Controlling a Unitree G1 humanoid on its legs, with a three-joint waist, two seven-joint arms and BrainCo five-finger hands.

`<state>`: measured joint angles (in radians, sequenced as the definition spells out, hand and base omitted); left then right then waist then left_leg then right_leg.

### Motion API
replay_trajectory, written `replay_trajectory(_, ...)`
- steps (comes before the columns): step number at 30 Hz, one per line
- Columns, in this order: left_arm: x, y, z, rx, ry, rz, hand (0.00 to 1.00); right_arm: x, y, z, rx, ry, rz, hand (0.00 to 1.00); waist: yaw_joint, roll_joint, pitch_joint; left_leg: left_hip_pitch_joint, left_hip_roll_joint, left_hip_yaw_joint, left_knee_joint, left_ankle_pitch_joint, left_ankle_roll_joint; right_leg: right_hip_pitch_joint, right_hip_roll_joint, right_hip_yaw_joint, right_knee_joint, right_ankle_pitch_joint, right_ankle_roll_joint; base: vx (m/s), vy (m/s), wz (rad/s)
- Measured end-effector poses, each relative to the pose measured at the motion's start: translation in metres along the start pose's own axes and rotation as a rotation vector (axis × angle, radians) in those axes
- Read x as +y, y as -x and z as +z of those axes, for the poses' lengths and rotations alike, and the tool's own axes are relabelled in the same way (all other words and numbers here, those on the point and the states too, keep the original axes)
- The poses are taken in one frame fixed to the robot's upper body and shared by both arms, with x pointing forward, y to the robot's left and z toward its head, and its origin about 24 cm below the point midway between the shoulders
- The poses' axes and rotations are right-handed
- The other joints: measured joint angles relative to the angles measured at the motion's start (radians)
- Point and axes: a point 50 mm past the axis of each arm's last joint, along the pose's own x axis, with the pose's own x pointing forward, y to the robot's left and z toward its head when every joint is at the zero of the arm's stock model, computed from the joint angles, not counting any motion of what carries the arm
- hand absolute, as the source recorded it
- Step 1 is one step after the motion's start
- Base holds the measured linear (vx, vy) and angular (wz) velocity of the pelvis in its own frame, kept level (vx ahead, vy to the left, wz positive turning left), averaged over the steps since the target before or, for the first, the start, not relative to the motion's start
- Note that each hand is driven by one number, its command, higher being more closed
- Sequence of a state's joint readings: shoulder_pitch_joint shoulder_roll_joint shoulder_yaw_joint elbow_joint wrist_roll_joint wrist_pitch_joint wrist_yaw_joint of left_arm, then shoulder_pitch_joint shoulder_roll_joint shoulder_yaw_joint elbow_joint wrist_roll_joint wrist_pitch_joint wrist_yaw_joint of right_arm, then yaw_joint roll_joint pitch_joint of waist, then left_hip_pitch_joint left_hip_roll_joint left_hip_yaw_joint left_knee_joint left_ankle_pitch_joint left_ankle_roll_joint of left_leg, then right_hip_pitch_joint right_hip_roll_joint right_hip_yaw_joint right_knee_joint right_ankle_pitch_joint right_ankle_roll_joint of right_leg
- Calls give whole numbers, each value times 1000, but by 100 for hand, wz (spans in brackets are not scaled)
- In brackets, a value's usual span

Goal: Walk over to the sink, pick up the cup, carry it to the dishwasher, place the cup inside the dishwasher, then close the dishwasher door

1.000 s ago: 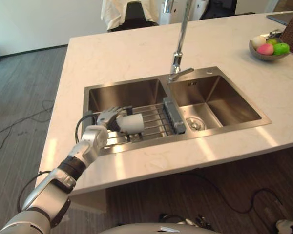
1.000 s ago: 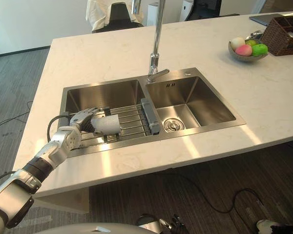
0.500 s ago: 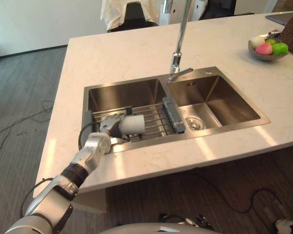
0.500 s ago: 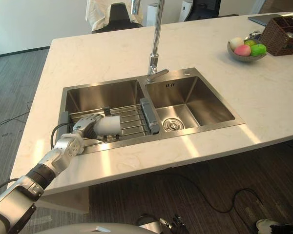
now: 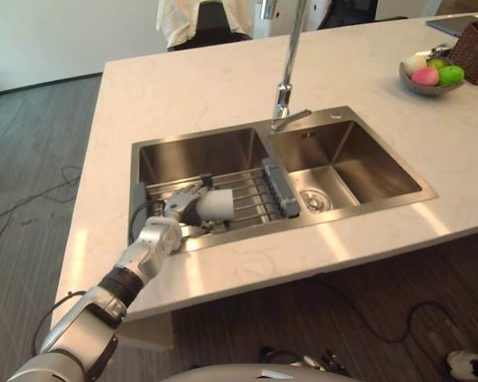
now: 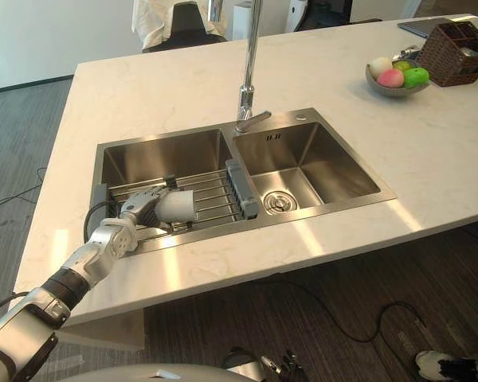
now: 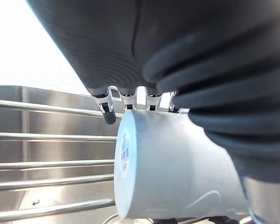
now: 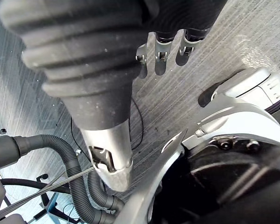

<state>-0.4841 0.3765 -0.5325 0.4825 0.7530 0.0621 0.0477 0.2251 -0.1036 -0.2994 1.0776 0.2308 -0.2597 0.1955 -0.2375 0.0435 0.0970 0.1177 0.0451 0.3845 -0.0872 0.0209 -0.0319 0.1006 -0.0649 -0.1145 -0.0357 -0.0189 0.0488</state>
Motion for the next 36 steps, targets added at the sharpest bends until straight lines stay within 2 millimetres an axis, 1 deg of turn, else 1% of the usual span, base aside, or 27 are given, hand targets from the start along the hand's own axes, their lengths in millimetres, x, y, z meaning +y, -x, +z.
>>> replay_trajectory(8, 2, 6, -1, -19, -35, 14, 0, -1, 2, -4, 1, -30, -14, 0, -4, 3, -2, -2, 2, 27, 0, -8, -5, -16, 2, 27, 0, 0, 0, 16, -15, -10)
replay_trajectory(14, 0, 6, -3, -19, -45, -25, 0, -1, 3, -5, 2, -31, -15, 0, -8, 6, -3, -1, 1, 32, 0, -9, -4, -19, 3, 41, 4, 0, 0, -5, -14, -3)
replay_trajectory(21, -4, 8, -4, -13, 0, -89, 0, -3, 3, -6, 25, -31, -4, 0, -5, 11, -10, -1, 0, 35, 0, -9, -3, -27, 2, 45, 14, -1, 2, -17, -14, -2)
replay_trajectory(25, -9, 10, -6, 1, 26, -177, 0, -4, 3, -8, 42, -31, -2, 0, -1, 14, -18, -2, -2, 32, 0, -9, -3, -27, 1, 42, 13, -2, 3, 0, 0, 0)
replay_trajectory(28, -12, 10, -7, 11, 37, -197, 0, -6, 3, -7, 51, -27, -2, 0, 1, 15, -21, -2, -2, 28, 0, -10, -2, -25, 1, 36, 13, -3, 4, -2, -8, 1)
replay_trajectory(31, -16, 11, -12, 41, 41, -222, 0, -6, 3, -8, 62, -28, -1, 0, 3, 6, -30, -4, -2, 25, 0, -9, -2, -25, 1, 29, 12, -3, 4, -6, -15, 3)
replay_trajectory(36, -21, 14, -26, 113, 59, -269, 0, -7, 3, -9, 75, -8, 10, 0, 7, 6, -37, -4, -4, 22, 0, -8, 0, -24, 0, 25, 12, -3, 4, -3, -2, 1)
